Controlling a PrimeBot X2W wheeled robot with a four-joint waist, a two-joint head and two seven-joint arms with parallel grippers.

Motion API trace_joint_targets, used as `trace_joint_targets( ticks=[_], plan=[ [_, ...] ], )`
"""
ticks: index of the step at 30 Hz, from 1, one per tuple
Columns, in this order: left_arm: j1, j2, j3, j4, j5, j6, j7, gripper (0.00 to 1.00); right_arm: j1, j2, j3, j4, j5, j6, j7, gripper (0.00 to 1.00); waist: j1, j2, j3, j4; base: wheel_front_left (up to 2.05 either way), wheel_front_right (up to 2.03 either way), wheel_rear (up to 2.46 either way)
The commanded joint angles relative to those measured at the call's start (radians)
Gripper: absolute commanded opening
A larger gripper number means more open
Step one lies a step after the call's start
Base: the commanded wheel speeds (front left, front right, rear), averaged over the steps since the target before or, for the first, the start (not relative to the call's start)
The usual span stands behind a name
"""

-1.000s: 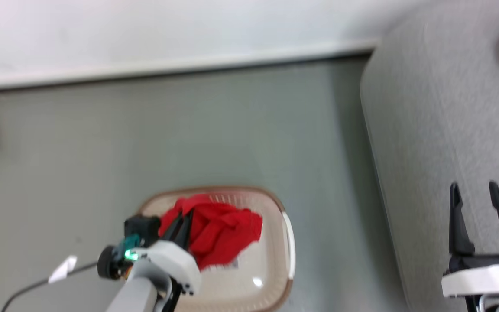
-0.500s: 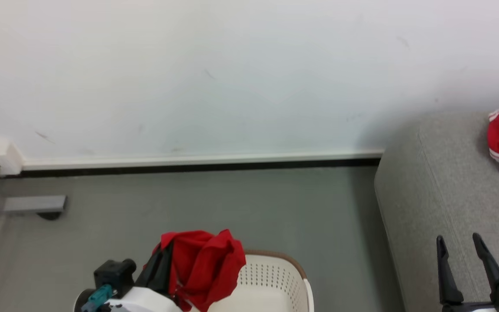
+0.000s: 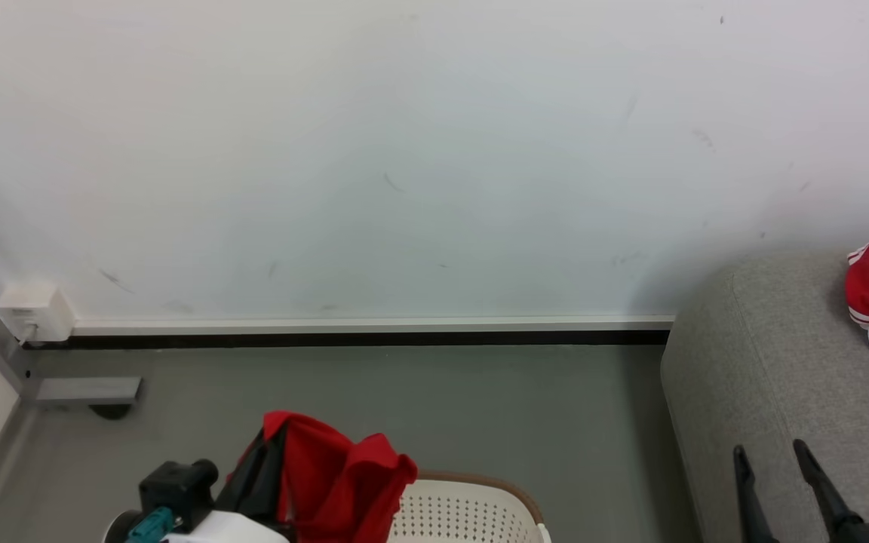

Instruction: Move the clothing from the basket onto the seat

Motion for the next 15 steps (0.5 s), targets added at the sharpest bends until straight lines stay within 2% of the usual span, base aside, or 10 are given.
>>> trace_joint_targets(
  ticks=[1, 7, 11, 15],
  plan=[
    [0.017, 0.01, 0.001, -0.021, -0.002, 0.003, 0.006, 0.0, 0.009, -0.003, 0.014, 0.001, 0.018, -0.003, 0.001, 1.0, 0.0001, 0.0, -0.001, -0.003, 0.0, 0.0, 0.0],
    [0.019, 0.017, -0.027, -0.103, 0.001, -0.006, 0.054, 0.0, -0.024, -0.011, 0.167, -0.006, 0.036, -0.003, 0.001, 1.0, 0.0001, 0.0, 0.004, -0.009, 0.0, 0.0, 0.0],
    [-0.001, 0.02, -0.061, -0.163, 0.014, -0.02, 0.089, 0.0, -0.074, -0.059, 0.322, -0.019, 0.089, -0.003, 0.001, 1.0, 0.0001, 0.0, 0.009, -0.011, 0.0, 0.0, 0.0],
    [-0.02, 0.015, -0.104, -0.211, 0.008, -0.052, 0.124, 0.0, -0.158, -0.14, 0.502, -0.041, 0.156, -0.003, 0.005, 1.0, 0.0001, 0.0, 0.012, -0.013, 0.0, 0.0, 0.0]
  ],
)
